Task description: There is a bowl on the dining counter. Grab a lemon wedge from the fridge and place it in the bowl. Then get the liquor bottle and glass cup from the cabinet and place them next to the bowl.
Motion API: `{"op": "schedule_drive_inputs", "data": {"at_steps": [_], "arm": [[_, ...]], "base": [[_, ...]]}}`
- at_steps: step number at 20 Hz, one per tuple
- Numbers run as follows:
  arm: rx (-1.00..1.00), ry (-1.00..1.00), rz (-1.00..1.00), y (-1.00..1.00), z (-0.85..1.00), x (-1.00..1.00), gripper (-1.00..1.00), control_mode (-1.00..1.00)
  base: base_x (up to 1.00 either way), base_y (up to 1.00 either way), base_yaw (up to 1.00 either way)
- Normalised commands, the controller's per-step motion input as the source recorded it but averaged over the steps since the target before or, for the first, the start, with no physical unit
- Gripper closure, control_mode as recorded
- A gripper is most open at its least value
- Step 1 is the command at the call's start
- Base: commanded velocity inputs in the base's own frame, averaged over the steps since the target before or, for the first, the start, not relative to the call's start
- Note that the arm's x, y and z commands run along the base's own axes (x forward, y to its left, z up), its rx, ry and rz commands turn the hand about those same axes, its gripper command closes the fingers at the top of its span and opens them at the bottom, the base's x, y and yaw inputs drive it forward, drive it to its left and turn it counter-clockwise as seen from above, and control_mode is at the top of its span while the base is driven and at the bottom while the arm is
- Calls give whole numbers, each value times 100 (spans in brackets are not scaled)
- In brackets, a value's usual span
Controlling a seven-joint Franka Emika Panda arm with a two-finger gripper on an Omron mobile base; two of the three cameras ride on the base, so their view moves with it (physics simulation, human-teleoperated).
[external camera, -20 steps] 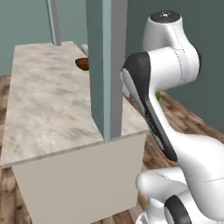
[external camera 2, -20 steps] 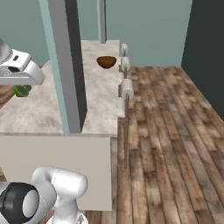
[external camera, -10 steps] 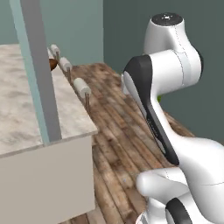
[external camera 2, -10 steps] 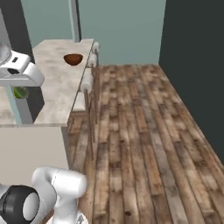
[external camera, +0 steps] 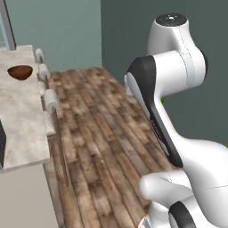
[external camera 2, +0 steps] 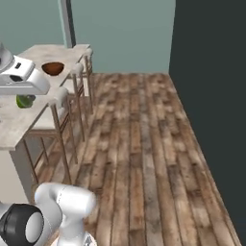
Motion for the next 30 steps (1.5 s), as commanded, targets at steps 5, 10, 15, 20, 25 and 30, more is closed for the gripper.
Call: {"op": "schedule_drive_inputs", "data": {"at_steps": [5, 10, 15, 20, 25, 30], "arm": [[0, 0, 0, 0, 0, 0, 100, 100], [0, 0, 0, 0, 0, 0, 100, 100], [0, 0, 0, 0, 0, 0, 100, 100], [0, 0, 0, 0, 0, 0, 100, 100], [0, 0, 0, 0, 0, 0, 100, 100], [0, 0, 0, 0, 0, 0, 100, 100]], "base": [[100, -82, 34], [100, -70, 39], [99, -57, 43], [96, -49, 47], [88, -55, 46], [80, -57, 47]]}}
